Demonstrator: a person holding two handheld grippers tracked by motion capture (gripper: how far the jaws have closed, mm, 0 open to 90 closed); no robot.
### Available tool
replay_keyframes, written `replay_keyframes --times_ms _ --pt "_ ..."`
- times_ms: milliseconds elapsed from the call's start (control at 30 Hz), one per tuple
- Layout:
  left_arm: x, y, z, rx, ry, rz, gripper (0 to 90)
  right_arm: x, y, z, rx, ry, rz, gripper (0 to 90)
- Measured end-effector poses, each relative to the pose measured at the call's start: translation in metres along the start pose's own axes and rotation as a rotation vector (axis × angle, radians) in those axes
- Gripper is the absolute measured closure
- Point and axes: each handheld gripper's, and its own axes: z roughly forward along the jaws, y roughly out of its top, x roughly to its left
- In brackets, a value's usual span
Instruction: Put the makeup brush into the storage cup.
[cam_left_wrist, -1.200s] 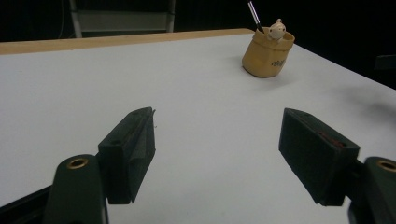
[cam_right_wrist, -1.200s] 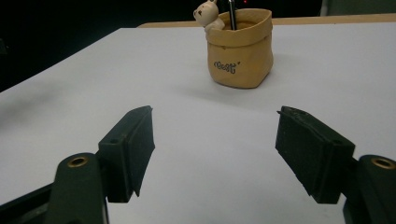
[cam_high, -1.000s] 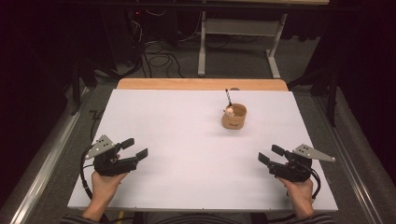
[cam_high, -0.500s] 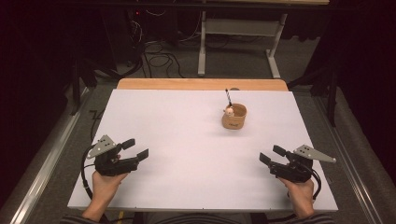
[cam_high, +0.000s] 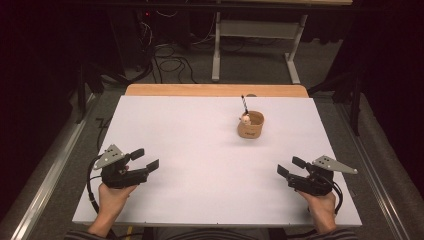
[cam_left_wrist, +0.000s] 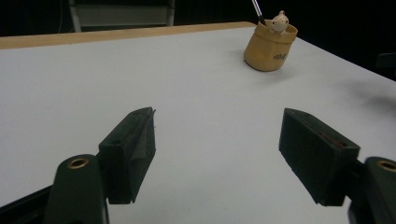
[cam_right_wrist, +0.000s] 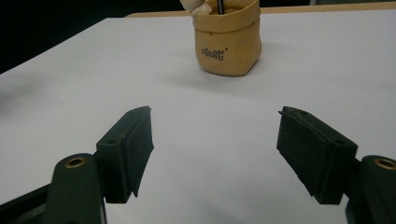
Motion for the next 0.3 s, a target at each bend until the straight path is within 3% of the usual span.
replay_keyframes --times_ms 300 --pt "0.0004 0.0001 0.0001 -0.001 0.001 -0.001 27.5 -0.0004 0.0001 -0.0003 -0.008 0.001 0.001 27.5"
